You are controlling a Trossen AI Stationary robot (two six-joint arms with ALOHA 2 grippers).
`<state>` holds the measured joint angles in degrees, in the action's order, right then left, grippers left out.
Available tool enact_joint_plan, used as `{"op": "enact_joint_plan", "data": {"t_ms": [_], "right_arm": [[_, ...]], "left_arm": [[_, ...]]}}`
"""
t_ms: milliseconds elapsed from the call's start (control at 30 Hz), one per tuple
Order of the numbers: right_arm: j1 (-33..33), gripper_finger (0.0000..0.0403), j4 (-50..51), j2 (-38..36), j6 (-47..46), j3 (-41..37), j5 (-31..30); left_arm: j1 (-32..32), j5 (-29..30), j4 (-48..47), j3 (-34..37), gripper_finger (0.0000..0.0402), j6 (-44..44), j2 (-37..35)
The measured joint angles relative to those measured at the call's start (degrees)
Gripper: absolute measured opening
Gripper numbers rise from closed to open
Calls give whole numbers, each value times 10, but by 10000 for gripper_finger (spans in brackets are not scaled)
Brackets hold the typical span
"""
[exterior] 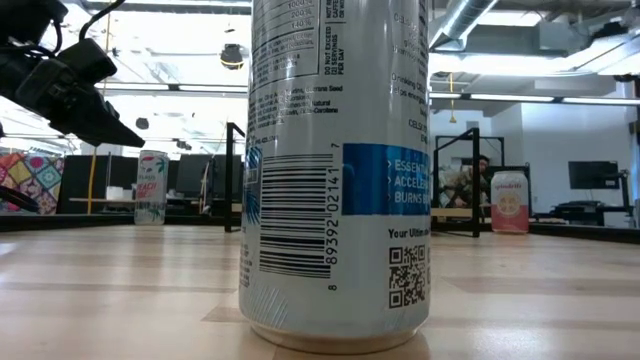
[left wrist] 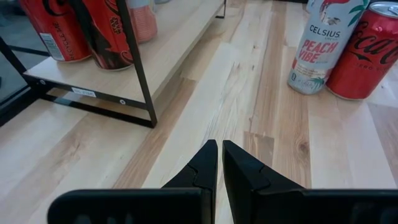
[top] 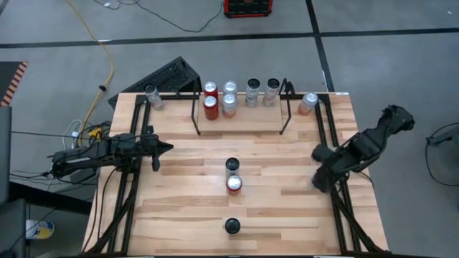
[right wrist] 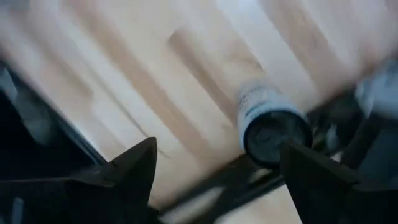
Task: Place canned beverage on shelf
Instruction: Put the right white blue soda can on the shelf aligned with the other white blue soda can
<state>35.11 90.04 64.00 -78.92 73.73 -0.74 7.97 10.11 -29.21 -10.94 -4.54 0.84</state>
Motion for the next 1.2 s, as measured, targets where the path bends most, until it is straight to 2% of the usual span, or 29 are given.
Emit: {"op": "enact_joint_plan", "data": {"t_ms": [100, 200, 333, 400, 633, 800, 967, 1200], "right_arm": [[0, 315, 0, 0, -198, 0, 0], [4, 315, -1, 10, -299, -14, 23], [32, 315, -1, 15, -311, -71, 110], [46, 312, 0, 0, -331, -96, 131], [81, 302, 0, -62, -414, -103, 55], [83, 302, 0, -96, -440, -140, 38], [68, 302, -18, -119, -435, -184, 30], [68, 302, -28, -124, -413, -171, 10]], "left_arm": [[0, 0, 0, 0, 11, 0, 0], [0, 0, 0, 0, 11, 0, 0], [0, 0, 0, 0, 11, 0, 0], [0, 0, 0, 0, 11, 0, 0], [0, 0, 0, 0, 11, 0, 0], [0, 0, 0, 0, 11, 0, 0], [0, 0, 0, 0, 11, 0, 0], [0, 0, 0, 0, 11, 0, 0]]}}
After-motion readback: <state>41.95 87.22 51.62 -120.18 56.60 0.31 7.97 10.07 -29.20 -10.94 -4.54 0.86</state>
